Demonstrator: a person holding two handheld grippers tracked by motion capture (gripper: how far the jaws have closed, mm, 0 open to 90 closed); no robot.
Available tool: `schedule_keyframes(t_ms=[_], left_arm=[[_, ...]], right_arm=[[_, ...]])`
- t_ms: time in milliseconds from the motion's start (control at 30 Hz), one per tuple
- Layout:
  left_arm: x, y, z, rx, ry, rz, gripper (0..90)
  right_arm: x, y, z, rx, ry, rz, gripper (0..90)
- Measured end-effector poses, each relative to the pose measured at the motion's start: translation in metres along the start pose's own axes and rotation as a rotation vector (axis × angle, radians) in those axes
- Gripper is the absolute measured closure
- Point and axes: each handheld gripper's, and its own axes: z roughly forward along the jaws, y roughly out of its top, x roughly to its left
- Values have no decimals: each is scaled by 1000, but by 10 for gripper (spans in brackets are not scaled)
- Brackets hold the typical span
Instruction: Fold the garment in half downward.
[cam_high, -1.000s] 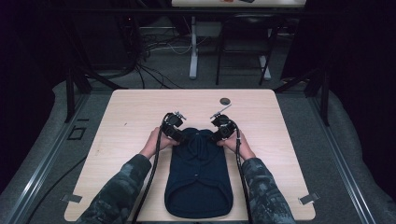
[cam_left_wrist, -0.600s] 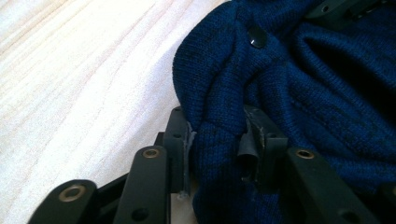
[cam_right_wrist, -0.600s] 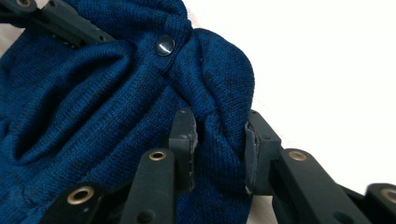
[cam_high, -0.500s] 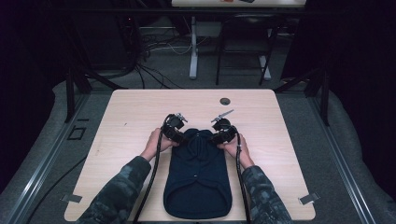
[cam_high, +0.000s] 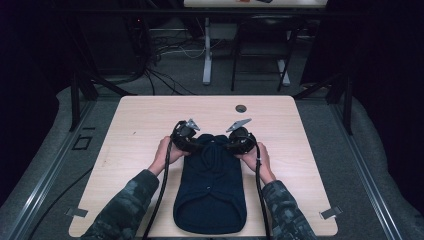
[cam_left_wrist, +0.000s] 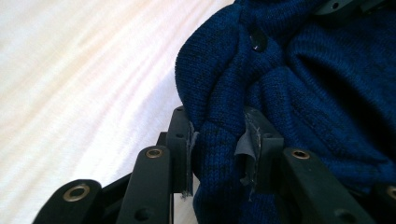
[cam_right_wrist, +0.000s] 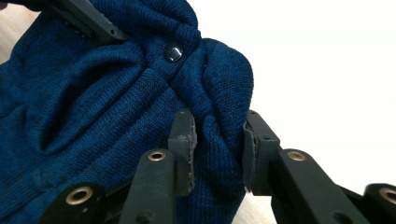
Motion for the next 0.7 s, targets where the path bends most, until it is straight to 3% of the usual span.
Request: schedule_keyframes(t_ms=[267,367,400,467,633,700], left_arm=[[-12,6,-25,-61,44,62,679],[-16,7,-30,-78,68,87,683],[-20,8,-35,-104,85,103,684],[-24,9,-39,-119,102,124,688],[-32,11,-45,-137,143,181,693],[-33,11,-46,-141,147,187,693]], right_arm=[[13,10,-26,-27,-48,-71,679],[13,11,-31,-39,-29,-60,674],[10,10,-38,-56,0,-24,656],[9,9,-42,-64,17,-5,652],[11,10,-50,-62,12,1,645],[12,11,-51,-65,8,0,649]])
